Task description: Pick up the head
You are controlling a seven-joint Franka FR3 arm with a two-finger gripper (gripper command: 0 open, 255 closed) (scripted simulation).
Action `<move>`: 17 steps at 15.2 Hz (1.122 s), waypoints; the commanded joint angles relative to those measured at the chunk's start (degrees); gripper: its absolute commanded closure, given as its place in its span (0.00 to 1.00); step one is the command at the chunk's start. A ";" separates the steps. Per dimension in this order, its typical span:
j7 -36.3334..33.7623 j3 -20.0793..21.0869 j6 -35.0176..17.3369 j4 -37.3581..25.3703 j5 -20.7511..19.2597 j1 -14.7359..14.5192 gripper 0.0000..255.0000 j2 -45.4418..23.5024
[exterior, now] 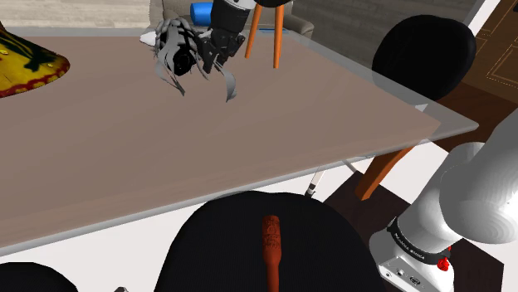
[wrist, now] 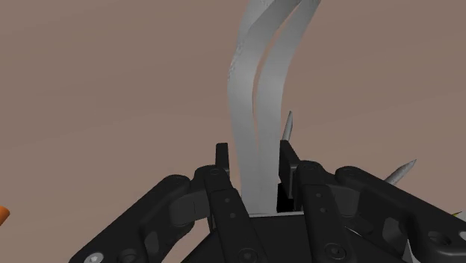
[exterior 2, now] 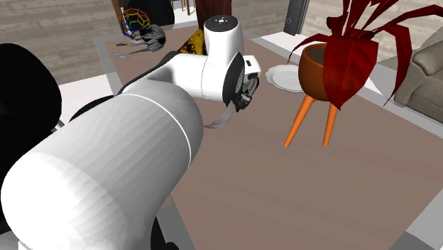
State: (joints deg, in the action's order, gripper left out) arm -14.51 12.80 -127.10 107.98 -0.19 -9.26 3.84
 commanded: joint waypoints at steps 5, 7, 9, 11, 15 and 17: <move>0.00 0.00 -0.04 0.04 0.00 0.00 1.00 0.00; 0.00 0.00 -0.05 0.05 0.00 0.00 1.00 0.00; -0.02 0.01 0.64 -0.63 -0.01 0.00 1.00 0.01; 0.01 0.00 2.18 -2.15 0.01 0.00 1.00 0.03; 0.03 -0.01 5.28 -5.36 -0.01 0.01 1.00 -0.08; 0.03 -0.01 6.84 -7.06 -0.04 0.01 1.00 -0.22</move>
State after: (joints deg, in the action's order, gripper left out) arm -14.52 12.80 -121.19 101.99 -0.22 -9.26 3.75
